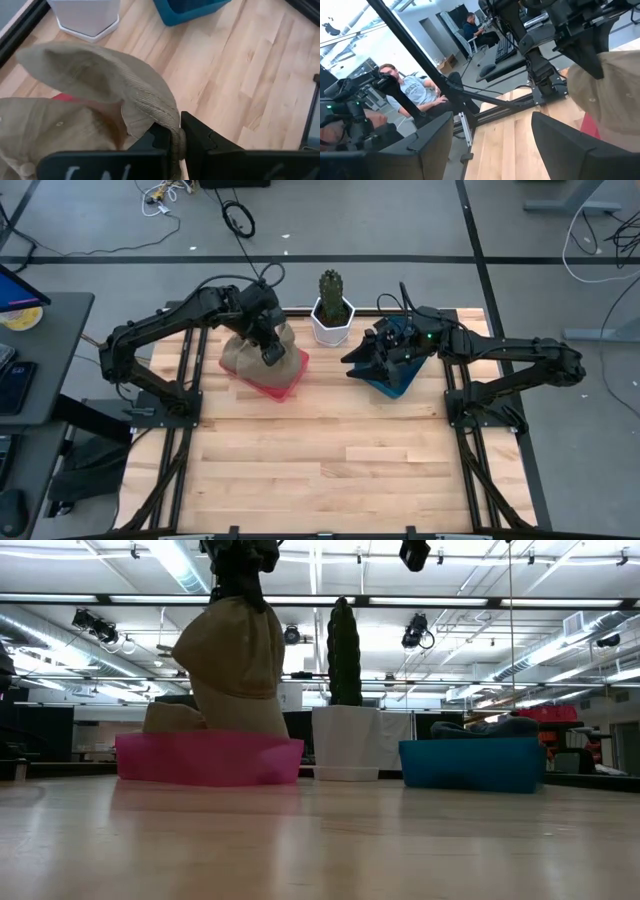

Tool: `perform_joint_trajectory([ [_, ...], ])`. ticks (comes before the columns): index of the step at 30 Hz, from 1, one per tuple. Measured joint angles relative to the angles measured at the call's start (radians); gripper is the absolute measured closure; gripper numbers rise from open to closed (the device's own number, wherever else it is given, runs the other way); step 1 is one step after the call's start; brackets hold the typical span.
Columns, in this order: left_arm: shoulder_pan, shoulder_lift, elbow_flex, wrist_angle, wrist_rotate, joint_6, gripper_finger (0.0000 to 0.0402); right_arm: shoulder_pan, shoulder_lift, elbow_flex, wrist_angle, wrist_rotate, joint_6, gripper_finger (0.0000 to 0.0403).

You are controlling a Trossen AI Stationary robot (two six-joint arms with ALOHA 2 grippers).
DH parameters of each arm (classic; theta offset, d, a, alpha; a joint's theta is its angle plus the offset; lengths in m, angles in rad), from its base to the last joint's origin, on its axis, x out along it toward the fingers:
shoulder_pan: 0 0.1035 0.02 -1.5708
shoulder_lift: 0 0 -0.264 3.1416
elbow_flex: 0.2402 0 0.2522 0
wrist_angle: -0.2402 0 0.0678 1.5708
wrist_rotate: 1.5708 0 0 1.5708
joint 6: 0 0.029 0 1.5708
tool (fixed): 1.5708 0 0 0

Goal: Pick & Place hat
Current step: Put the brown cap into the red bin

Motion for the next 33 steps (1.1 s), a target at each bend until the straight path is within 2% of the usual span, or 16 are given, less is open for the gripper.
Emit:
perform_joint_trajectory([
  [12, -0.056, 0.004, 0.000, -0.008, -0.081, -0.053, 0.0375, 0.001, 0.000, 0.000, -0.002, 0.001, -0.001, 0.0134],
  [25, -0.075, 0.008, 0.000, -0.009, -0.079, -0.096, 0.0375, 0.001, 0.000, 0.000, -0.003, 0.001, -0.001, 0.0134],
  [33, -0.077, 0.084, 0.000, -0.010, -0.078, -0.099, 0.0375, 0.004, 0.000, 0.000, -0.003, 0.001, 0.000, 0.0134],
])
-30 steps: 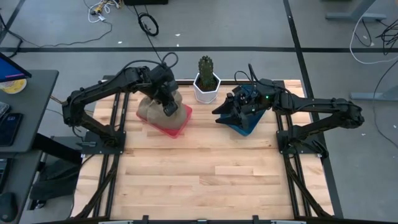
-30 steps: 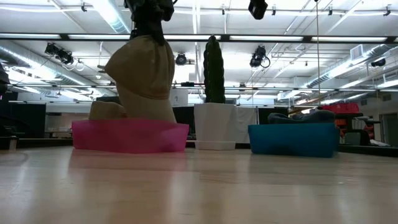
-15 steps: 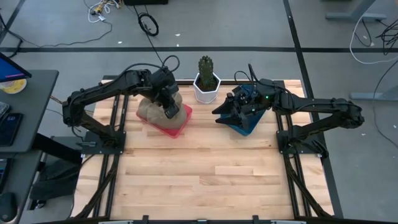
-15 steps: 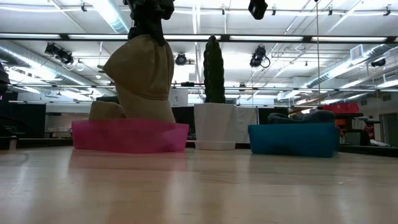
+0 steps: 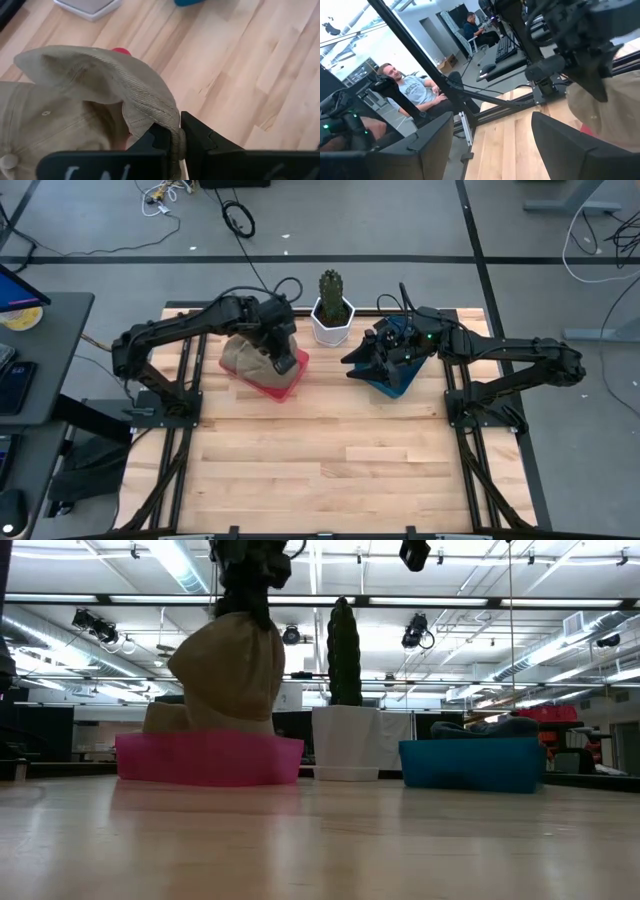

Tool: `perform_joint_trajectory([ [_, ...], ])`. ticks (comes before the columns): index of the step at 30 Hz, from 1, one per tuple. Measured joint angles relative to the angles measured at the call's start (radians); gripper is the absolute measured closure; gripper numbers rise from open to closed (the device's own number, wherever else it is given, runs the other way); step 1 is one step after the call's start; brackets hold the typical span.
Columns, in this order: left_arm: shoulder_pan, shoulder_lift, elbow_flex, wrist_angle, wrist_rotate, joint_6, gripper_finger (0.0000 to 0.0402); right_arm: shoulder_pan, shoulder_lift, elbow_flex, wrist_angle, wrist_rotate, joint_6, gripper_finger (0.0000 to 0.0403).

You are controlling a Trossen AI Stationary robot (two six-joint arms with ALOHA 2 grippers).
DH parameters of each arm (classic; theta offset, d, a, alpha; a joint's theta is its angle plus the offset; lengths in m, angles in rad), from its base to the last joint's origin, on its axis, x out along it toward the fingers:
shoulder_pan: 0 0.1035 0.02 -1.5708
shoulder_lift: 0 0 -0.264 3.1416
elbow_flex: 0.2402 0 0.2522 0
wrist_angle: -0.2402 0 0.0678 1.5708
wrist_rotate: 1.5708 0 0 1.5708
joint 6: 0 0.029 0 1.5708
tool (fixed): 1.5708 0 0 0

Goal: Pick & Place hat
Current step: Put the brown cap into the red bin

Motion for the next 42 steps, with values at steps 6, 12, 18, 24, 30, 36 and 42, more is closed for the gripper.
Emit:
perform_joint_trajectory([
  [6, 0.017, 0.019, 0.000, -0.001, 0.000, 0.013, 0.0373, 0.003, 0.000, 0.000, 0.000, 0.000, 0.004, 0.0134],
  [12, 0.056, 0.019, 0.000, -0.094, -0.057, 0.013, 0.0375, 0.003, 0.000, 0.000, 0.000, 0.000, 0.007, 0.0134],
  [18, 0.076, 0.018, -0.091, -0.017, -0.120, 0.016, 0.0373, 0.003, 0.000, 0.000, 0.000, 0.000, 0.001, 0.0134],
  [24, 0.098, 0.018, -0.226, 0.019, -0.162, -0.010, 0.0373, 0.003, 0.000, 0.000, 0.000, 0.001, 0.000, 0.0134],
  [30, 0.111, 0.017, -0.323, 0.030, -0.372, -0.064, 0.0371, 0.003, 0.000, 0.000, 0.000, 0.009, 0.000, 0.0134],
  [36, 0.114, 0.017, -0.393, 0.162, -0.452, -0.049, 0.0367, 0.002, 0.000, 0.000, 0.000, 0.009, -0.001, 0.0134],
  [42, 0.119, 0.017, -0.456, 0.209, -0.474, -0.075, 0.0365, 0.002, 0.000, 0.000, 0.000, 0.039, -0.001, 0.0134],
])
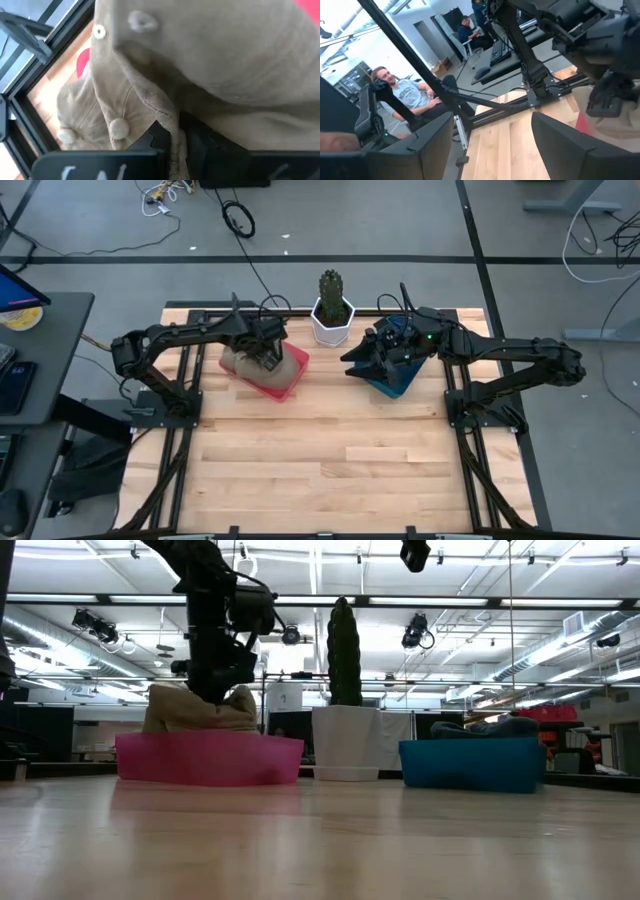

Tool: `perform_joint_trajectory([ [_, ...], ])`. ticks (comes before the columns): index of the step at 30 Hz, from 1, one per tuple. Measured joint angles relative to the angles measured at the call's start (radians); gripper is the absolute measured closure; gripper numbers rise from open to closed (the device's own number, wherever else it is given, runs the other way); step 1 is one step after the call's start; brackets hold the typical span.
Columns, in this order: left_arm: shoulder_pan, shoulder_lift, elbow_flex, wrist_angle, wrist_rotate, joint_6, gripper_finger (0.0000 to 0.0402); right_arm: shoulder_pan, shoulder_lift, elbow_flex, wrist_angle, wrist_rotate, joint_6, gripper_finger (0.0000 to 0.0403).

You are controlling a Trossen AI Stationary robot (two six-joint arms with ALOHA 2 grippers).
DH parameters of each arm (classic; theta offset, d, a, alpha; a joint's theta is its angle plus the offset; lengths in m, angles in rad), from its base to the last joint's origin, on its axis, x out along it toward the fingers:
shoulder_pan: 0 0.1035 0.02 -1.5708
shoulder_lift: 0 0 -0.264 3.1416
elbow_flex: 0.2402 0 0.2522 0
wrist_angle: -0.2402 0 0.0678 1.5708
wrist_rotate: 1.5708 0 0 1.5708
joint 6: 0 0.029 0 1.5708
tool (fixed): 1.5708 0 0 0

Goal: Pick & Place hat
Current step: Put the brown cap into the red bin

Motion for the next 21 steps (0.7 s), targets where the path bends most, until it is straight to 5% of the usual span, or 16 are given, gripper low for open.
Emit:
perform_joint_trajectory([
  [9, 0.035, -0.007, -0.035, 0.023, 0.051, 0.001, 0.0330, 0.000, 0.000, 0.000, 0.000, 0.014, 0.000, 0.0134],
  [21, 0.011, -0.181, 0.006, 0.039, 0.186, 0.117, 0.0156, 0.000, -0.007, 0.000, -0.119, 0.011, -0.024, 0.0134],
])
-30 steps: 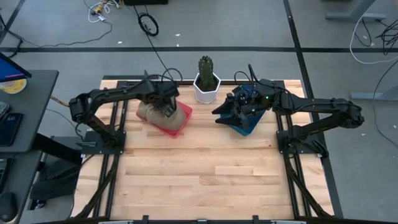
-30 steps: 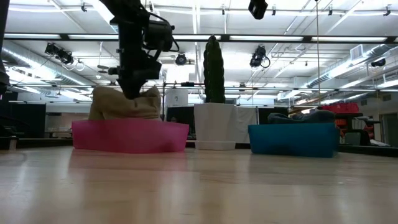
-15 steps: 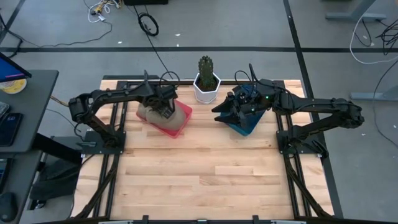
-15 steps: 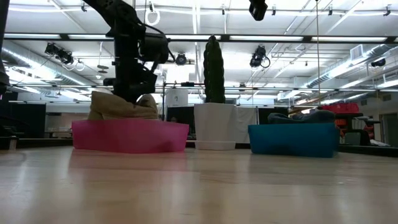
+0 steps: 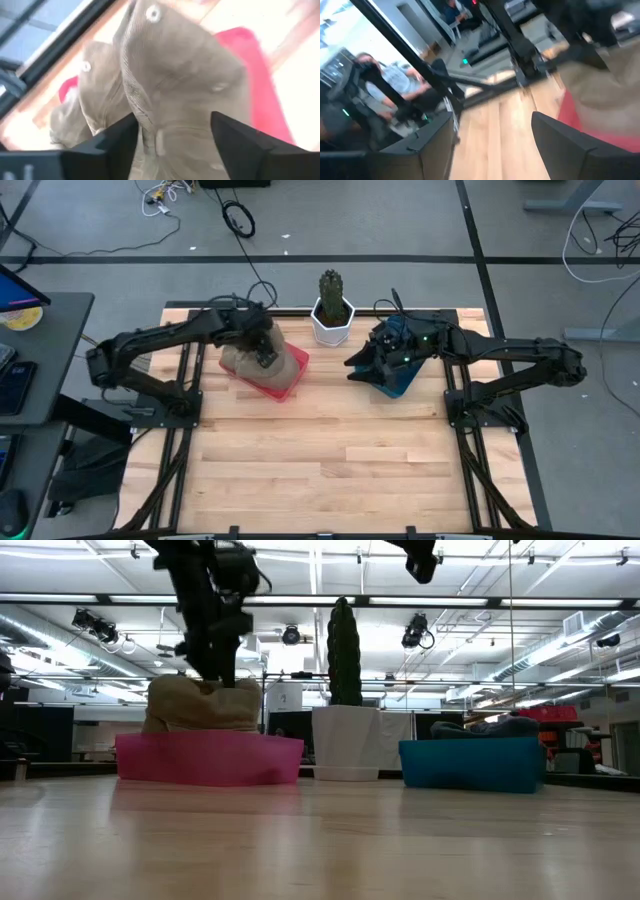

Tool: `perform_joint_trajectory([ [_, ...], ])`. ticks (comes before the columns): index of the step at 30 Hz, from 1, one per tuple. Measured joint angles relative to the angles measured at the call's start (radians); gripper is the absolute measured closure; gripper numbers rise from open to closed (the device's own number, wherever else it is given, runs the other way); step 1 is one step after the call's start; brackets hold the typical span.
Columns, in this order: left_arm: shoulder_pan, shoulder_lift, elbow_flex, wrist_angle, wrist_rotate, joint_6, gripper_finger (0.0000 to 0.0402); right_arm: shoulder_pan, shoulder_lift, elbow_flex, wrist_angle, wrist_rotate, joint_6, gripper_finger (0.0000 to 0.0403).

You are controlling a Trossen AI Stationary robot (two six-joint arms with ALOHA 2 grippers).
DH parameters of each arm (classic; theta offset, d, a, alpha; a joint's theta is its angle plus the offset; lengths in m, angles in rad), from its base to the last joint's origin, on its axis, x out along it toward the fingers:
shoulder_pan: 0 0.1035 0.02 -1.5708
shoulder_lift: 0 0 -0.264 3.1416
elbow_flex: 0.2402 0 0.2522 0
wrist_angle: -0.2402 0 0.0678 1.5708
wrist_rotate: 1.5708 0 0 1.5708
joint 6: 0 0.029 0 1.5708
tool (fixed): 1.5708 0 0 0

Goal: Pick & Place hat
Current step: Put the brown cap into the red bin, then return to Home Position

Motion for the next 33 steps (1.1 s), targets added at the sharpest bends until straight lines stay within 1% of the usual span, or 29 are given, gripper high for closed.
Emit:
perform_joint_trajectory([
  [4, -0.023, -0.104, 0.000, 0.002, 0.001, 0.008, 0.0108, -0.003, -0.030, -0.001, -0.068, 0.011, -0.026, 0.0134],
  [8, -0.061, -0.206, 0.000, 0.002, -0.001, -0.010, 0.0088, -0.012, -0.087, -0.001, -0.124, 0.054, -0.051, 0.0134],
  [11, -0.099, -0.275, 0.000, 0.022, -0.001, -0.035, 0.0087, -0.021, -0.135, -0.001, -0.205, 0.107, -0.078, 0.0134],
  [16, -0.180, -0.357, 0.000, 0.123, -0.004, -0.076, 0.0097, -0.032, -0.208, -0.001, -0.363, 0.161, -0.084, 0.0134],
  [18, -0.215, -0.374, 0.000, 0.173, -0.007, -0.091, 0.0100, -0.031, -0.230, -0.001, -0.419, 0.176, -0.082, 0.0134],
  [23, -0.308, -0.371, -0.017, 0.302, -0.037, -0.080, 0.0105, -0.030, -0.272, -0.001, -0.516, 0.222, -0.068, 0.0137],
  [25, -0.344, -0.371, -0.053, 0.375, -0.044, -0.072, 0.0108, -0.030, -0.284, -0.001, -0.547, 0.230, -0.060, 0.0145],
  [28, -0.391, -0.369, -0.134, 0.495, -0.059, -0.094, 0.0117, -0.030, -0.304, 0.000, -0.582, 0.232, -0.043, 0.0168],
  [31, -0.431, -0.369, -0.207, 0.619, -0.064, -0.126, 0.0132, -0.030, -0.316, 0.000, -0.619, 0.231, -0.035, 0.0205],
  [33, -0.453, -0.369, -0.247, 0.676, -0.058, -0.143, 0.0146, -0.029, -0.322, 0.000, -0.640, 0.230, -0.038, 0.0241],
])
